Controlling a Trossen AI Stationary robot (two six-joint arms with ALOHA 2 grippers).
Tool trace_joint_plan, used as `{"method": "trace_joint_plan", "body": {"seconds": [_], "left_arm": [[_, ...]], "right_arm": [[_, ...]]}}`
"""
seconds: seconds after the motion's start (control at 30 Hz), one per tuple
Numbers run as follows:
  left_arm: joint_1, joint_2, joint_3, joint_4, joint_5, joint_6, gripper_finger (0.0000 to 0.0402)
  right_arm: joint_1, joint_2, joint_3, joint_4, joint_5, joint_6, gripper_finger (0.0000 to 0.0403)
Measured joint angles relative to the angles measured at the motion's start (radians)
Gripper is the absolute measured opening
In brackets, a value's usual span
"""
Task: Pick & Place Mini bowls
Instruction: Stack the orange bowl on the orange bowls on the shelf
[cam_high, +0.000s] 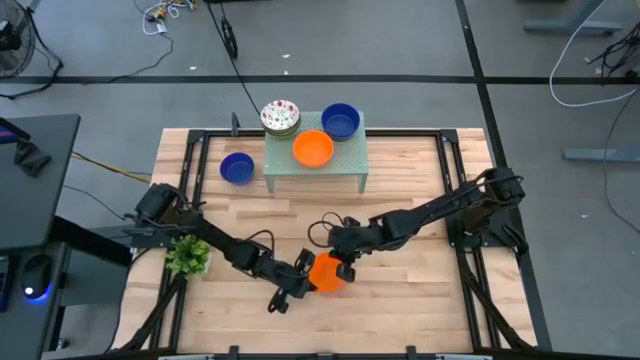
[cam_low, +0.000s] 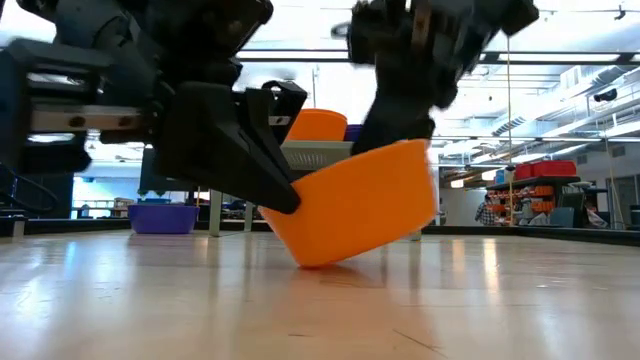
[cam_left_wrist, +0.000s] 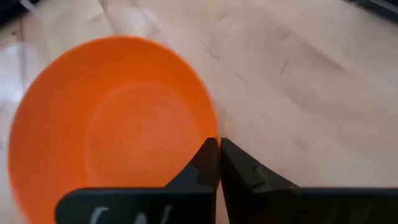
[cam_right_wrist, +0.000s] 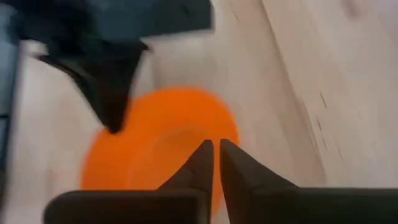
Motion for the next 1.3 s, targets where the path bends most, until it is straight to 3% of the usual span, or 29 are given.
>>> {"method": "trace_joint_plan", "body": {"seconds": [0.27, 0.37, 0.5, 0.67, 0.8, 0.97, 1.1, 1.3], "left_arm": [[-0.032, -0.002, 0.011, -0.009, -0.002, -0.046, 0.0006], [-0.05, -0.003, 0.058, -0.073, -0.002, -0.06, 0.0004], [-0.073, -0.023, 0.217, -0.419, -0.082, -0.126, 0.0006], [-0.054, -0.037, 0.536, -0.938, -0.204, -0.214, 0.0004], [0.036, -0.037, 0.807, -1.268, -0.213, -0.245, 0.0005], [0.226, -0.039, 1.045, -1.453, -0.261, -0.191, 0.0004], [0.386, -0.039, 1.121, -1.45, -0.27, -0.085, 0.0006], [0.582, -0.038, 1.121, -1.44, -0.217, -0.038, 0.0005]], "right_arm": [[0.079, -0.163, 0.0, -0.022, 0.051, -0.041, 0.0103], [0.16, -0.223, 0.0, -0.069, 0.143, -0.02, 0.0115], [0.317, -0.26, -0.015, -0.108, 0.316, 0.047, 0.0118], [0.496, -0.245, -0.103, -0.047, 0.487, 0.195, 0.0112], [0.566, -0.245, -0.219, 0.12, 0.551, 0.267, 0.0104], [0.567, -0.245, -0.32, 0.297, 0.55, 0.233, 0.0095], [0.547, -0.245, -0.329, 0.311, 0.542, 0.213, 0.009], [0.544, -0.245, -0.329, 0.315, 0.524, 0.197, 0.0087]]}}
